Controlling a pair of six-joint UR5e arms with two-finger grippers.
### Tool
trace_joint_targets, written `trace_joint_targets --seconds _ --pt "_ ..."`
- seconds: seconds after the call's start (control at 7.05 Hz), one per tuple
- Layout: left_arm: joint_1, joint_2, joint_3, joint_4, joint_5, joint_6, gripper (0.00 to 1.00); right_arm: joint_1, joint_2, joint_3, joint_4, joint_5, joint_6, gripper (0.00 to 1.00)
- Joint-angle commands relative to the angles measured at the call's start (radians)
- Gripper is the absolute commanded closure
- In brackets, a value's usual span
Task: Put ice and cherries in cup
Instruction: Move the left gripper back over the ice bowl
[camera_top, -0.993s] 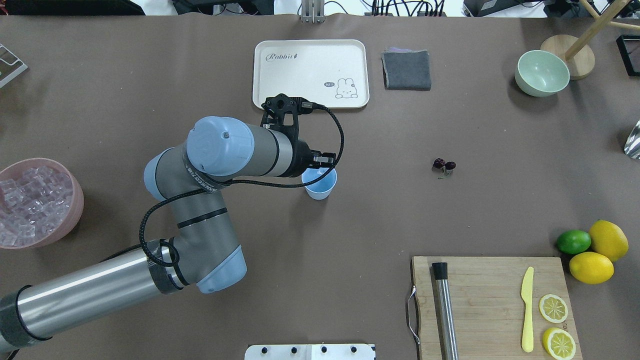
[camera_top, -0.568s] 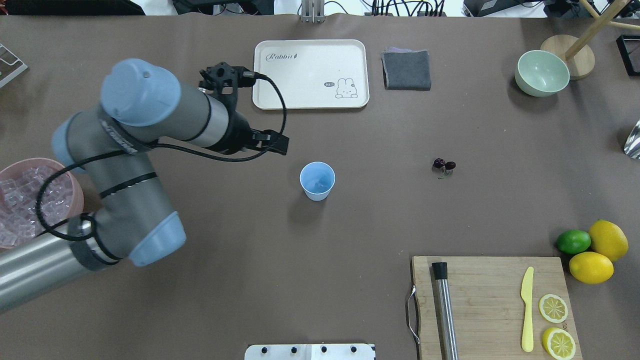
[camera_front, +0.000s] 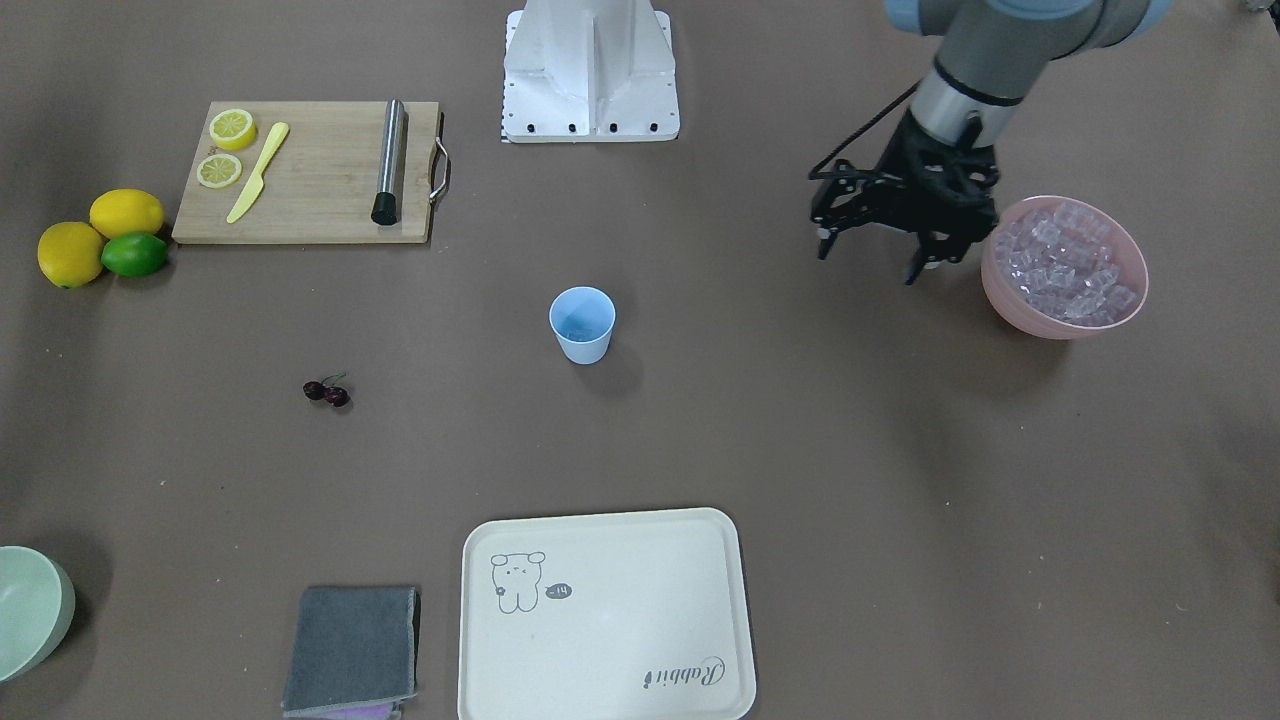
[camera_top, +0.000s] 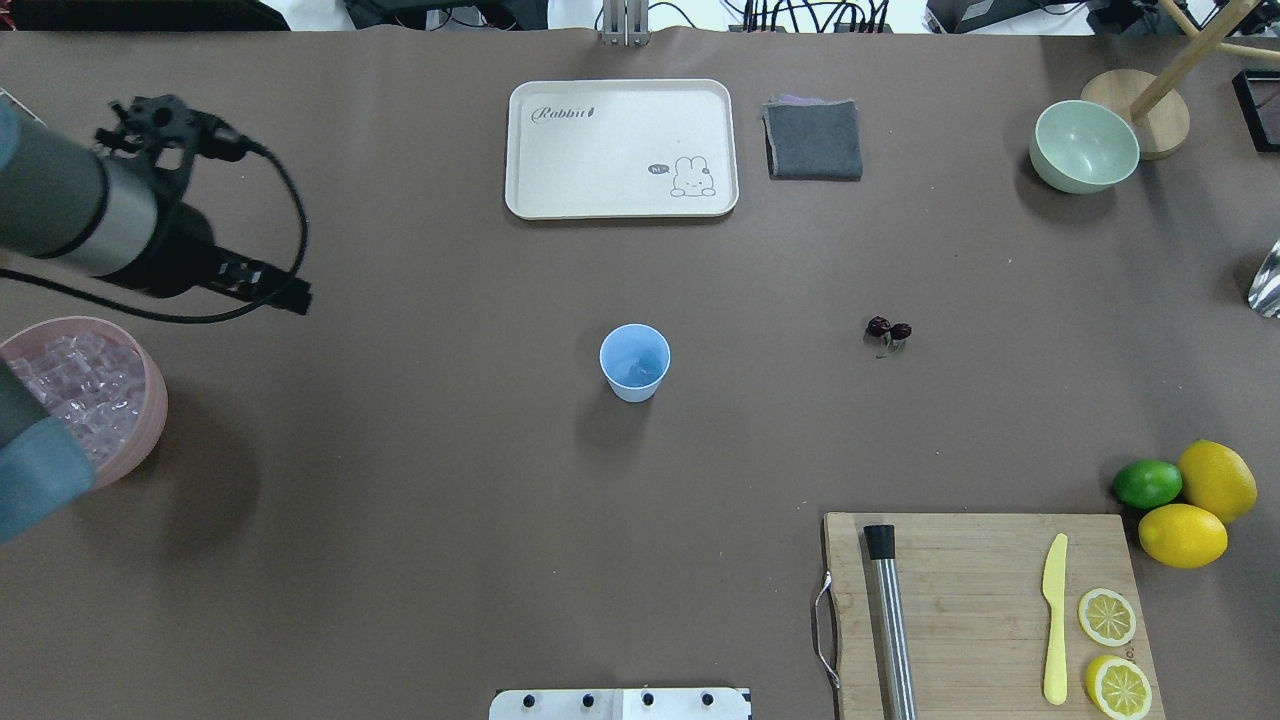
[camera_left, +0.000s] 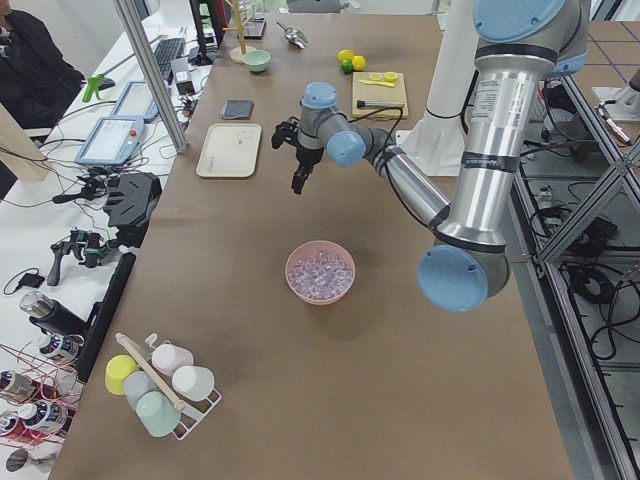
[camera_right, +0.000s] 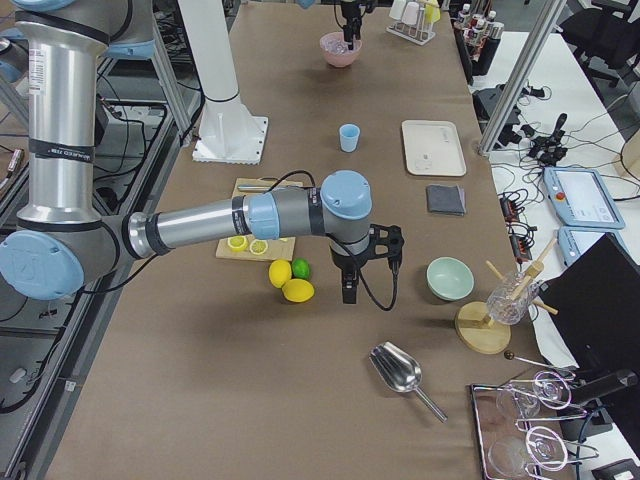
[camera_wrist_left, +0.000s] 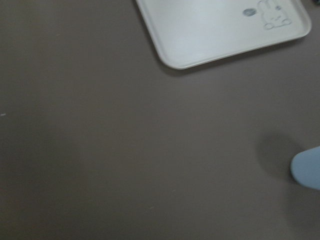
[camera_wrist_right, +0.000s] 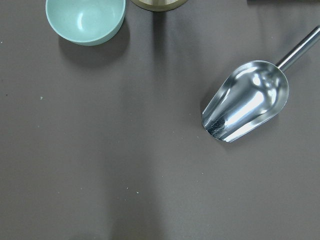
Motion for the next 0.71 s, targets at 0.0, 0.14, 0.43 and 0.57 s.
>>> trace_joint_targets --seconds 0.0,0.14,0.43,0.57 --pt "-0.077 0.31 -0.024 -0.206 -0.003 0.131 0.03 0.0 -0.003 -0.002 0.0 -0.001 -0.001 0.0" --pt "-0.086 0.338 -0.012 -0.218 -0.003 0.119 0.03 0.0 -0.006 -0.004 0.0 -0.001 -0.002 0.0" --pt "-0.114 0.31 0.08 -0.216 -0.008 -0.041 0.03 0.0 -0.009 -0.004 0.0 -0.001 -0.002 0.0" --pt "-0.119 0.308 0.085 -0.221 -0.006 -0.229 0.03 0.0 -0.01 -0.004 0.0 -0.001 -0.001 0.0"
